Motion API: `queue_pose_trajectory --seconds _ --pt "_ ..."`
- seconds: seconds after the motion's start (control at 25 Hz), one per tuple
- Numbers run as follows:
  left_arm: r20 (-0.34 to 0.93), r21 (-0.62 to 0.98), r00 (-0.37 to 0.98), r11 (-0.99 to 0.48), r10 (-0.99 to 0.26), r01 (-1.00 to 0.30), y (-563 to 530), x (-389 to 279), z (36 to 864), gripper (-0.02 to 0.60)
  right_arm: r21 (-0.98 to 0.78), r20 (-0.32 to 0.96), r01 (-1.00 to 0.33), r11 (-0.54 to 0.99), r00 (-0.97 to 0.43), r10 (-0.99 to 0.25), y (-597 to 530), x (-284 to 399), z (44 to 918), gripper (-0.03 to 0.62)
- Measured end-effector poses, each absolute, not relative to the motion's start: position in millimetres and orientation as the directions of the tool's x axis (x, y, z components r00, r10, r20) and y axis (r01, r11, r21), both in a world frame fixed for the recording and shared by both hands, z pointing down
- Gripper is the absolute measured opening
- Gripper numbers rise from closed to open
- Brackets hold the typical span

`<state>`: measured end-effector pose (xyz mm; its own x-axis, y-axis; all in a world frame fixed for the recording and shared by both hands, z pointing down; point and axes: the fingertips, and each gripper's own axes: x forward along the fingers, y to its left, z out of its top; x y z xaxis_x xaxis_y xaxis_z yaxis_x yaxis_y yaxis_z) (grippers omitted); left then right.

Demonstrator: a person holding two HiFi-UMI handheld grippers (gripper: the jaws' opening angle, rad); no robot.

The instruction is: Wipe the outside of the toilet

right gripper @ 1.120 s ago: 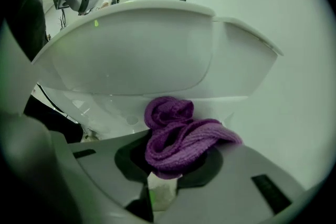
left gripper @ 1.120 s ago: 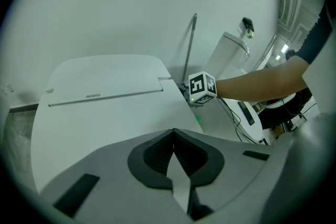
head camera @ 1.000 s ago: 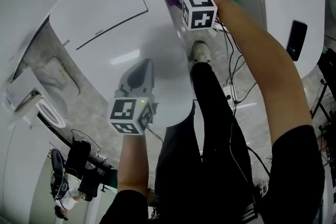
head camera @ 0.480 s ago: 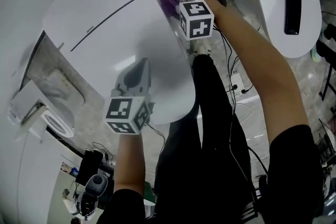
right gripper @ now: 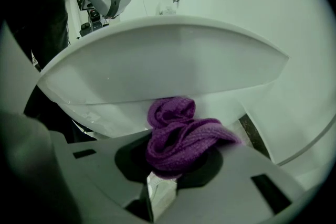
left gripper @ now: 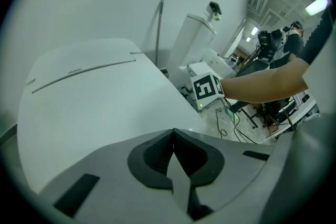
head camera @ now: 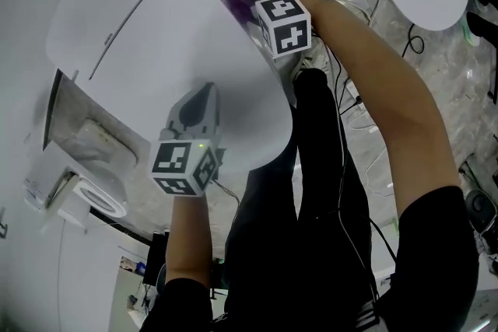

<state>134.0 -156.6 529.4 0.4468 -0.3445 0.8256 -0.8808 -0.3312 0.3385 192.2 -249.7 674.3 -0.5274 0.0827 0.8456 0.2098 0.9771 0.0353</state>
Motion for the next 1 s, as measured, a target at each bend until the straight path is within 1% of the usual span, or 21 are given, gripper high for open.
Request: queue_pose_trajectory --seconds 0.16,0.36,0.56,0.8,1.0 --pt "0.826 0.349 0.468 -0.369 -0.313 -0.862 -135 142 530 0.006 0.011 0.851 0.211 0.978 -0.516 0.102 -216 203 682 0.08" --pt "0.825 0.36 0.49 -0.407 -0.28 -0.84 -113 153 532 0.006 0.0 0.848 0.172 0.985 -0.522 0.091 -182 215 685 0.08" --pt "0.819 0.389 0.521 -0.435 -0.241 -0.812 -88 176 539 0.006 0.01 0.847 0.175 0.985 -0.526 0.085 -152 225 689 0.08" --pt "0.82 0.412 0.53 -0.419 -0.217 -0.809 -50 193 545 0.006 -0.013 0.845 0.184 0.983 -0.523 0.109 -103 240 693 0.08" --pt "0.826 0.41 0.514 -0.378 -0.231 -0.83 -16 198 542 0.006 0.037 0.847 0.098 0.995 -0.531 0.021 -77 246 691 0.08"
